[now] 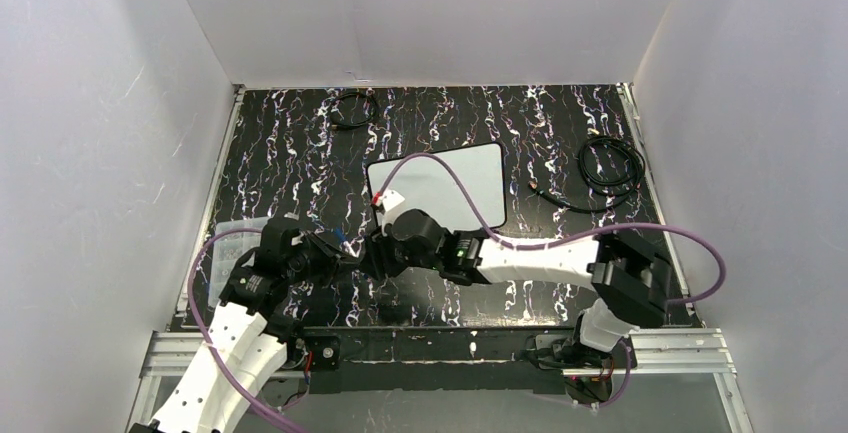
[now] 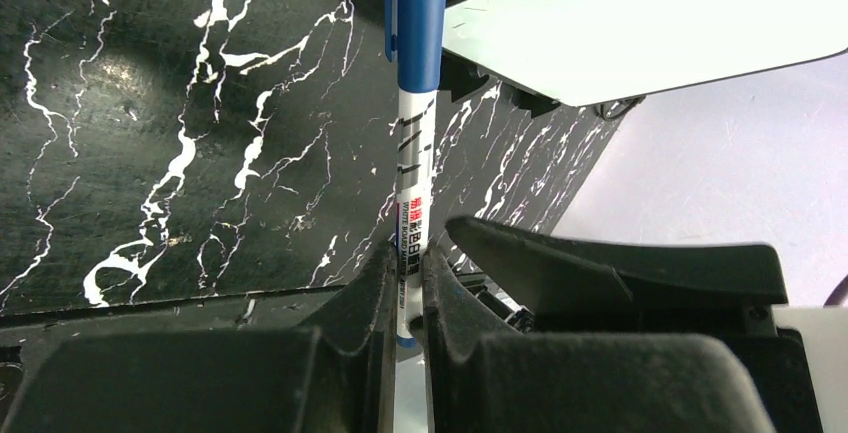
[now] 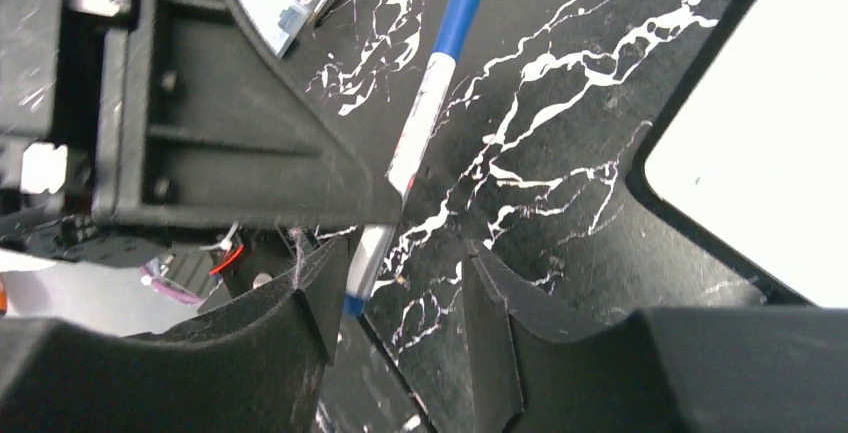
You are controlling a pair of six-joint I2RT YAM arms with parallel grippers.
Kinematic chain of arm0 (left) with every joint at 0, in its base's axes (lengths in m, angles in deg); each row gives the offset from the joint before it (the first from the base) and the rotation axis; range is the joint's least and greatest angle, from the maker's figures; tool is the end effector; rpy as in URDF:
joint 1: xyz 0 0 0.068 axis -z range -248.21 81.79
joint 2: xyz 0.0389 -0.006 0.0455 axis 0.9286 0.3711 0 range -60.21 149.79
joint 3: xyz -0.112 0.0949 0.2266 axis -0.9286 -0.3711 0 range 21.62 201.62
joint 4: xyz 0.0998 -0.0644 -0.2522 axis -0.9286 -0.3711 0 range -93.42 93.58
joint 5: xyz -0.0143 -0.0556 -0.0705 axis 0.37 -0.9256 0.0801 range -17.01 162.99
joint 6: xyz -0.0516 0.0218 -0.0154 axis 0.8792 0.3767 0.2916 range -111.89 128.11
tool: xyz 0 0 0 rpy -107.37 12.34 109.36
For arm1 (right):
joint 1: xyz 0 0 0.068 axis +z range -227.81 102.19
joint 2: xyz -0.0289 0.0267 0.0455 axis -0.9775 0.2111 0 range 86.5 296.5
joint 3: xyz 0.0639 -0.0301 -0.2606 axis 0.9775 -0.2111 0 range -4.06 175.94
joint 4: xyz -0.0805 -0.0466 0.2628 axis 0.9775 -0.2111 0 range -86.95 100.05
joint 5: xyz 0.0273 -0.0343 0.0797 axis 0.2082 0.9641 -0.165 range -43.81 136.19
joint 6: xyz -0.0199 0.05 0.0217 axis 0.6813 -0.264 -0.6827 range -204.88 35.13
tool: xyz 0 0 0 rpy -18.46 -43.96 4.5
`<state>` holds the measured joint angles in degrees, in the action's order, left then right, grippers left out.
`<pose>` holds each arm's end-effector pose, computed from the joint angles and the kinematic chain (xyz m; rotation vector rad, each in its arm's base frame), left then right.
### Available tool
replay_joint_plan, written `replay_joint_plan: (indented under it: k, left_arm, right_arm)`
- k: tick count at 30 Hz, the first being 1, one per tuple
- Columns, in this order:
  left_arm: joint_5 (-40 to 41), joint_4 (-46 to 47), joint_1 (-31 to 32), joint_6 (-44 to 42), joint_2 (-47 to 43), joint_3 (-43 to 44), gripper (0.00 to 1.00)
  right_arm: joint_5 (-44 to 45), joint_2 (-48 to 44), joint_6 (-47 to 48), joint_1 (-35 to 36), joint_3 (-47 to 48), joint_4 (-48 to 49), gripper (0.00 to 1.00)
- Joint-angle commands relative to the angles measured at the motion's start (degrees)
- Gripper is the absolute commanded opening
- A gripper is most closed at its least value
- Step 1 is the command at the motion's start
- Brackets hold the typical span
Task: Write a sentence on the whiteboard
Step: Open the whiteboard marker at the center of the board.
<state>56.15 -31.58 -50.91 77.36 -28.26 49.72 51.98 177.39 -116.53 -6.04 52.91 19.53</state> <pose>0.1433 -0.0573 0.2222 -0.9251 2.2972 -1.0740 0.1232 0.3607 0.2296 -0.6737 2.0495 1.0222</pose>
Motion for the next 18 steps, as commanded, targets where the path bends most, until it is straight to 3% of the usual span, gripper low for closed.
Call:
replay_joint_plan:
  k: [1,6,18]
  left_arm:
    - [-1.8,-1.2,0.2,0.9,-1.4,1.4,0.00]
    - [-1.0,-1.8,0.3,0.5,-2.2,1.4,0.00]
    - [-0.1,-1.8,0.3,-0.6,-1.9,0.5,0.00]
  right_arm:
    - [0.0,4.4,1.6,0.4,6.2,-1.3,0.50]
    - [-1.9,7.8,1.7,0.5,10.0,-4.4,0.43]
    - [-5.4,3.6,1.5,0.8,4.9,-1.3,0.43]
